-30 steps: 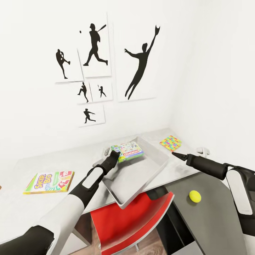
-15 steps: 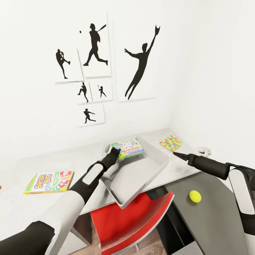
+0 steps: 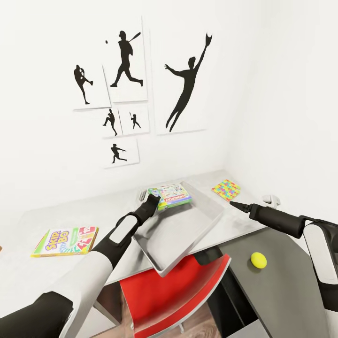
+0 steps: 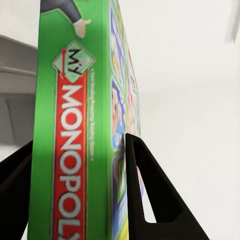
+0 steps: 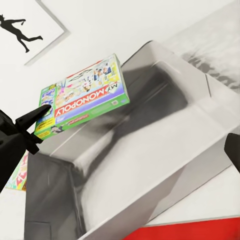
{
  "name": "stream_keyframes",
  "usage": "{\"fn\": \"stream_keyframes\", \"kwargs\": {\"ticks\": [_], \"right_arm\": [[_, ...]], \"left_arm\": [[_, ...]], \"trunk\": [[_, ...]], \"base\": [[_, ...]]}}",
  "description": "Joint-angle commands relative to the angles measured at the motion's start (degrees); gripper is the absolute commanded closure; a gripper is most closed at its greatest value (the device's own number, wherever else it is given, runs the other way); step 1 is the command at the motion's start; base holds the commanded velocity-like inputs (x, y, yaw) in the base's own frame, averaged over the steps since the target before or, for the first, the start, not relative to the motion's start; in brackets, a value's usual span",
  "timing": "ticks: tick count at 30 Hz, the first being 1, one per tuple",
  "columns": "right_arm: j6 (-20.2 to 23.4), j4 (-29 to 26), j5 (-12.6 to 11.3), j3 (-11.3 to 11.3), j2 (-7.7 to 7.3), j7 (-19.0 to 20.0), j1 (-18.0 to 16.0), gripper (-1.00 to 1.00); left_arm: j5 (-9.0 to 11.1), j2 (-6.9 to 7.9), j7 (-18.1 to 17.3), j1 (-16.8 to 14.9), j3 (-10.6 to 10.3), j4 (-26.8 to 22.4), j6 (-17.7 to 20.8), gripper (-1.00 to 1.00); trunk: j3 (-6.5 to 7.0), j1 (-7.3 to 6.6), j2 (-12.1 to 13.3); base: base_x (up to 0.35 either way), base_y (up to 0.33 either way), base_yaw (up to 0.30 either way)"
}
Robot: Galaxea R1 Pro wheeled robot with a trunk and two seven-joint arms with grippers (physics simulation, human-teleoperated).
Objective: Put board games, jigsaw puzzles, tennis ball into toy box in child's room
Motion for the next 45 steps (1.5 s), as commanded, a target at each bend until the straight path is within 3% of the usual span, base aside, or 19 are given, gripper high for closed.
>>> {"fn": "stream_keyframes", "kwargs": {"ticks": [1,27,45], "right_arm": [[0.23,-0.01,0.52,-0.08,-0.01,0.6,-0.06,-1.0],[0.23,-0.06,0.47,-1.2,0.09,0.61,-0.06,-1.0],[0.23,-0.21,0.44,-1.3,0.12,0.61,-0.06,-1.0]], "left_arm": [[0.55,0.01,-0.16,-0.05,-0.08,0.03,0.14,1.0],[0.67,-0.41,-0.76,0.1,-0.16,-0.05,0.07,1.0],[0.89,-1.88,-2.95,0.11,-0.16,-1.53,-0.29,1.0]], "trunk": [[-0.16,0.03,-0.12],[-0.96,0.03,-0.12],[-0.98,0.03,-0.12]], "base": [[0.0,0.0,0.0],[0.0,0.0,0.0],[0.0,0.0,0.0]]}}
